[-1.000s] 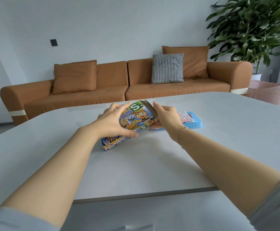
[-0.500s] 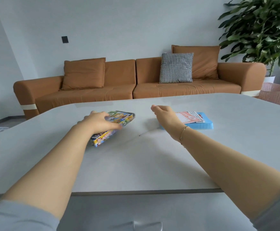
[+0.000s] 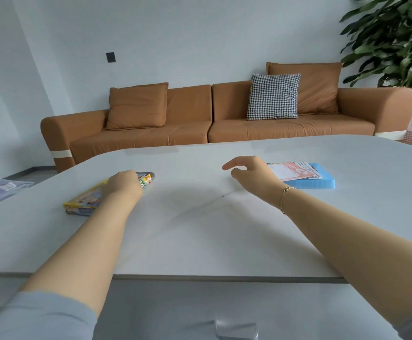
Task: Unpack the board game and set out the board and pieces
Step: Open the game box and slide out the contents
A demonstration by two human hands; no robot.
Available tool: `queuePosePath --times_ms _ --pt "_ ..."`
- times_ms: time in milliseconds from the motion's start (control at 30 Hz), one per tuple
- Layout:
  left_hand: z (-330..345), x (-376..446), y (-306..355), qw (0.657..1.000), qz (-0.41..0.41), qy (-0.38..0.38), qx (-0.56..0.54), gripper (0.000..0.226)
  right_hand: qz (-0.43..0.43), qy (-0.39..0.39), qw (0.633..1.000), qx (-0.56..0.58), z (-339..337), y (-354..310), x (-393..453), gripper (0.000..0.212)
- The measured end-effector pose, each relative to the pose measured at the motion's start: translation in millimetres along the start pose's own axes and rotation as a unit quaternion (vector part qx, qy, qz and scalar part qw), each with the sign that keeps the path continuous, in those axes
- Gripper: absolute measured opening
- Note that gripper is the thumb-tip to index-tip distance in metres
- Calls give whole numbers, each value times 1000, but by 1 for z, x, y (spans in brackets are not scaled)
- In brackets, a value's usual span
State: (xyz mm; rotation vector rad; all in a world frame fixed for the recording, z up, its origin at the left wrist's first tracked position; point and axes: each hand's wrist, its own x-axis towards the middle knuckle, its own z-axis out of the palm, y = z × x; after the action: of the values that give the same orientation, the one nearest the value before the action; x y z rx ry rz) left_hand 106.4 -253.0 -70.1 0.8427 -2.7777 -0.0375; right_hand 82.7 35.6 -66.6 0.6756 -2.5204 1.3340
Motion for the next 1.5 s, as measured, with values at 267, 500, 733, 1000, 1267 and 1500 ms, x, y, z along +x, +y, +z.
queuePosePath --times_ms 267,500,733,1000,1267,1500 --pt "-10 -21 41 996 55 50 43 36 -12 15 996 -87 -28 6 0 41" --pt "-21 -65 152 915 363 -13 -176 37 70 73 987 -124 -79 45 -1 47" --pt "-6 -82 206 867 477 -71 -123 51 111 90 982 -121 -100 85 -3 40" --pt "-30 -88 198 880 431 174 -96 15 83 199 976 -16 -92 86 0 38" --pt "-67 -88 143 949 203 239 34 22 34 64 992 -105 -78 80 -3 32" --pt "-23 -65 94 983 124 87 105 29 -13 13 987 -161 -70 68 -9 29"
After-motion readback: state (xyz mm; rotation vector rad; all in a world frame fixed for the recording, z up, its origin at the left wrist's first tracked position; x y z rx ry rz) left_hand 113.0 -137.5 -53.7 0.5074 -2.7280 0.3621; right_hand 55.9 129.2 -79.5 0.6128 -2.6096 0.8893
